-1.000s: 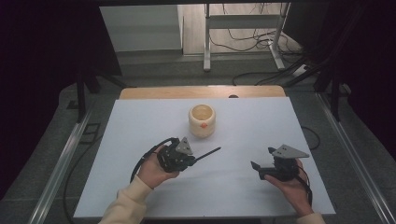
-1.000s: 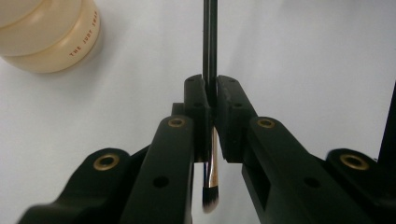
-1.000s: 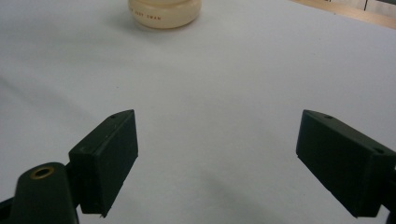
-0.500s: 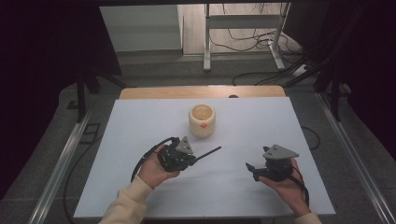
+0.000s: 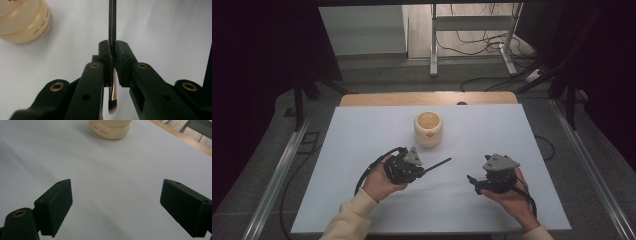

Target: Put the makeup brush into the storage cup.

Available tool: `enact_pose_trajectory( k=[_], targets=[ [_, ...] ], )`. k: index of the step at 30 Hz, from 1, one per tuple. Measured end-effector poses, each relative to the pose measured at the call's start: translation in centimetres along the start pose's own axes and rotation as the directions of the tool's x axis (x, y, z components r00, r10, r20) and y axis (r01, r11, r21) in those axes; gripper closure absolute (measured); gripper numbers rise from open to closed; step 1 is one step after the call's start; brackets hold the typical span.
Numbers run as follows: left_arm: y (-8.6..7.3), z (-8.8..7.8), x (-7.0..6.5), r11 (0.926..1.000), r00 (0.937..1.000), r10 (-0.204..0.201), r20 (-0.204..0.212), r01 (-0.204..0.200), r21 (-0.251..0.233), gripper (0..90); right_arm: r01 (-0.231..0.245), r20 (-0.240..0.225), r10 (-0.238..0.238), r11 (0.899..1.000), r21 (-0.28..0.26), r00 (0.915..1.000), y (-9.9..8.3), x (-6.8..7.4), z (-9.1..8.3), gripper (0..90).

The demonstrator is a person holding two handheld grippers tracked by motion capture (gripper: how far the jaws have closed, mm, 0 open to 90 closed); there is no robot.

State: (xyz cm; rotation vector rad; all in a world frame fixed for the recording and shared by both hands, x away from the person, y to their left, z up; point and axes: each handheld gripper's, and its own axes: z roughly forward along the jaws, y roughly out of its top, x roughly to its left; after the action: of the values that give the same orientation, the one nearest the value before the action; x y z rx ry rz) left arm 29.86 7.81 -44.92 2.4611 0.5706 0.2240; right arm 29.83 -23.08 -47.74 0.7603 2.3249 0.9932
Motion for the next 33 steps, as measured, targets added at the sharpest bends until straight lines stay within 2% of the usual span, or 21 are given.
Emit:
enact_pose_trajectory(
  k=[5,13,33],
  targets=[
    [0.2,0.1,-0.1,1.0000,1.0000,0.006,0.004,-0.006,0.001,83.5,0.006,-0.021,-0.006,1.000,-0.013,0.9998,0.7,0.4,0.2,11.2],
    [0.3,0.6,0.0,0.9999,1.0000,0.005,0.008,-0.005,0.009,83.5,0.056,-0.021,-0.056,0.998,-0.008,0.9982,1.8,1.2,0.8,10.3],
    [0.5,1.2,0.1,0.9998,0.9999,-0.002,0.013,0.002,0.021,83.5,0.125,-0.034,-0.125,0.992,0.001,0.9916,3.8,3.0,2.6,10.0]
  ],
)
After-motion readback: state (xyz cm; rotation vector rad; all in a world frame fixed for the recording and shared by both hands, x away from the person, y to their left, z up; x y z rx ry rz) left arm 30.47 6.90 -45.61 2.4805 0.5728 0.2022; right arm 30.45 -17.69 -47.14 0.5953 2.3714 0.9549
